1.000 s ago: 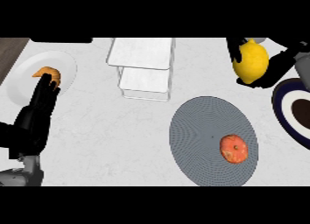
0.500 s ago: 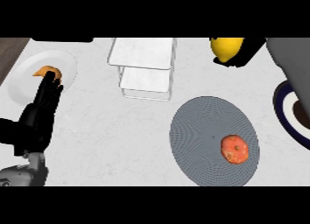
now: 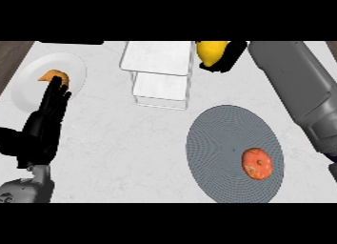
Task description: Pick the lemon from the placemat and place it in the tiered shelf
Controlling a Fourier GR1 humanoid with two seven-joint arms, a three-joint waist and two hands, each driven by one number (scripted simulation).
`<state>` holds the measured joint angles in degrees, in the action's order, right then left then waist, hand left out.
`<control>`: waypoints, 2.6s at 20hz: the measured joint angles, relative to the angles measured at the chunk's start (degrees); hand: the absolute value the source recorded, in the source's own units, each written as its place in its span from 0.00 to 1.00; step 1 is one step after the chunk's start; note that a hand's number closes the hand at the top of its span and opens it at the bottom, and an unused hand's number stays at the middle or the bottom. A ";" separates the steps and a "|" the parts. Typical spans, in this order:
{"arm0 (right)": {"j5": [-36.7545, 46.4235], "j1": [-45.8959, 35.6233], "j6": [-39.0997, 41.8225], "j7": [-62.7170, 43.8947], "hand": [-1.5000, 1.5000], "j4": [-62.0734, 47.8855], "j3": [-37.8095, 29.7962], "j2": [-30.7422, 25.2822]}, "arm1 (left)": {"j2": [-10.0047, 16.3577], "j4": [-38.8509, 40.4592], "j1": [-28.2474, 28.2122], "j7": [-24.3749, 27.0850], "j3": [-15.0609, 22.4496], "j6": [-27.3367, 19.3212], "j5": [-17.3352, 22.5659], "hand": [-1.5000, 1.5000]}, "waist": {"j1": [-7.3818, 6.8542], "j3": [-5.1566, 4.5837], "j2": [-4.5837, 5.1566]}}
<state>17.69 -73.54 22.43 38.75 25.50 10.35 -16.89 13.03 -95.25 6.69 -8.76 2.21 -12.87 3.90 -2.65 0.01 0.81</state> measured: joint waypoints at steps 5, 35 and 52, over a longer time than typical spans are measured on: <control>0.78 -1.99 -4.34 3.23 1.00 -4.81 -1.68 2.70 | 0.42 -0.41 0.41 -0.60 -0.40 0.66 -0.09 0.50 | 0.09 0.23 -0.47; -5.48 -10.89 1.71 1.29 0.00 -17.22 -11.84 8.98 | -1.13 -0.68 0.60 0.08 0.41 1.46 -1.29 0.50 | -1.88 0.02 -0.12; -10.38 -10.81 10.97 -10.07 0.00 -22.62 -17.84 -10.27 | -2.13 -1.02 2.15 0.52 1.38 1.96 -1.57 0.50 | -4.24 0.19 2.67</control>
<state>7.31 -84.35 33.40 28.68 2.87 -7.48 -27.16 10.90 -96.27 8.84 -8.25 3.59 -10.91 2.33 -6.88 0.20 3.48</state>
